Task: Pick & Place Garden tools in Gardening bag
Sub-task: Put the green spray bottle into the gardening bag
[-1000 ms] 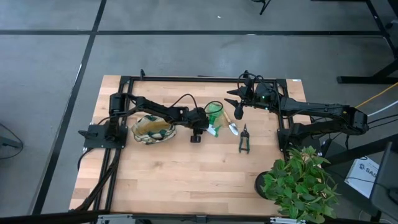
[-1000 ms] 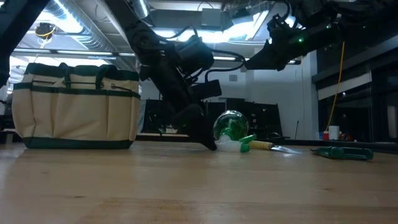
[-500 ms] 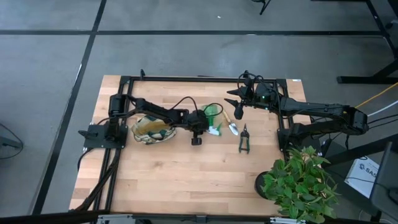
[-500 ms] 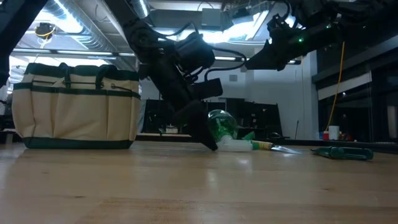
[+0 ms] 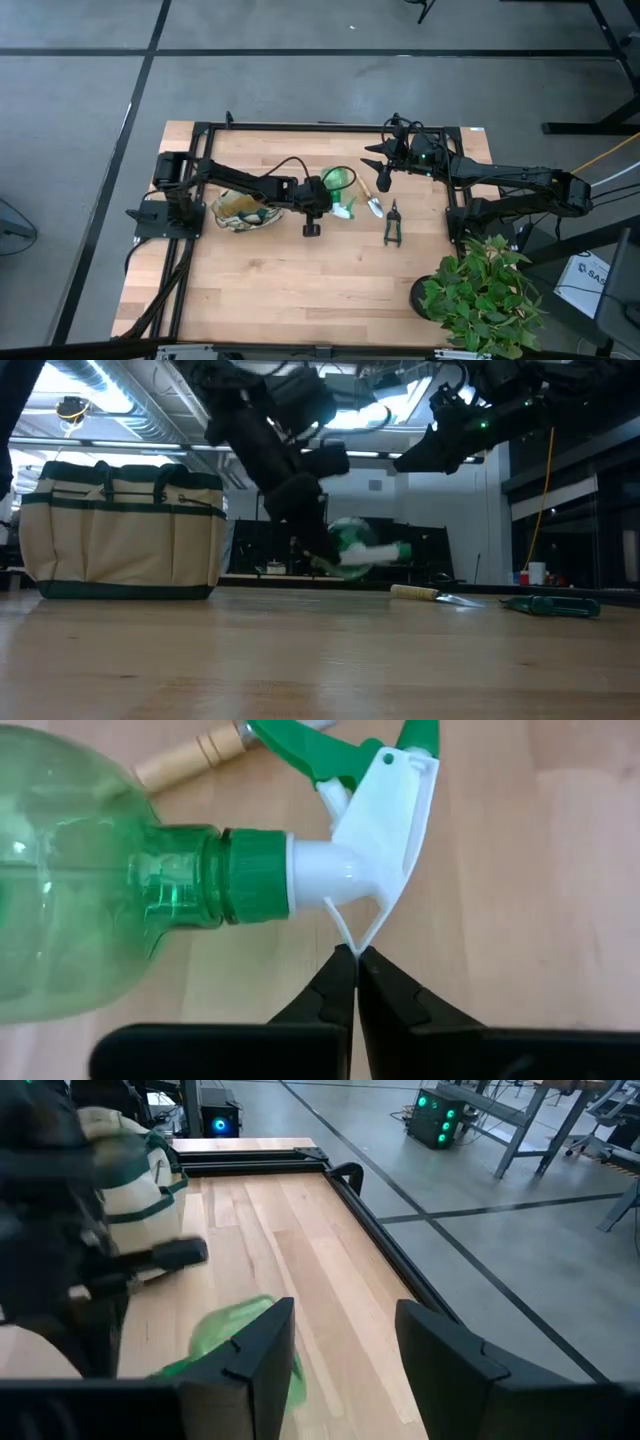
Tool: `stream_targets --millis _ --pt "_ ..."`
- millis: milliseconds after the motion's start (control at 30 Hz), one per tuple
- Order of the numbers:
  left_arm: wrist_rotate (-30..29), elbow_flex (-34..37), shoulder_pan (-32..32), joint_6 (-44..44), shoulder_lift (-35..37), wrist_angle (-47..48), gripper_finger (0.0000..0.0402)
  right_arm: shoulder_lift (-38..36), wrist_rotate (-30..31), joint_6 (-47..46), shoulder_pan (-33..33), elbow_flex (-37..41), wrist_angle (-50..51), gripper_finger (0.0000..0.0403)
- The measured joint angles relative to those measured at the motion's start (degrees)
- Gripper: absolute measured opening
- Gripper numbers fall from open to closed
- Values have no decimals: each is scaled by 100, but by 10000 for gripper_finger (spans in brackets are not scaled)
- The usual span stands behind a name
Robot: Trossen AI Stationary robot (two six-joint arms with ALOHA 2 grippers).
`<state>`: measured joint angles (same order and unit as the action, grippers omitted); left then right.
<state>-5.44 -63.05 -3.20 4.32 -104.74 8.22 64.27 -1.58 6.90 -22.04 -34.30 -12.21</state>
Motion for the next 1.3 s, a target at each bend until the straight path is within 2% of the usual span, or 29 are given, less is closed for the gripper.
stream_targets --millis 267,533,1000,1300 --pt "-645 -2 169 -15 750 677 2 -2 -2 0 0 0 24 179" --pt "-908 -11 284 -207 1695 1717 3 0 -2 1 0 1 71 179" --pt "-901 -13 727 -909 3240 2928 3 0 0 2 -2 0 214 179" --pt "-256 -13 1052 -1978 4223 3644 3 0 -2 0 0 0 204 179"
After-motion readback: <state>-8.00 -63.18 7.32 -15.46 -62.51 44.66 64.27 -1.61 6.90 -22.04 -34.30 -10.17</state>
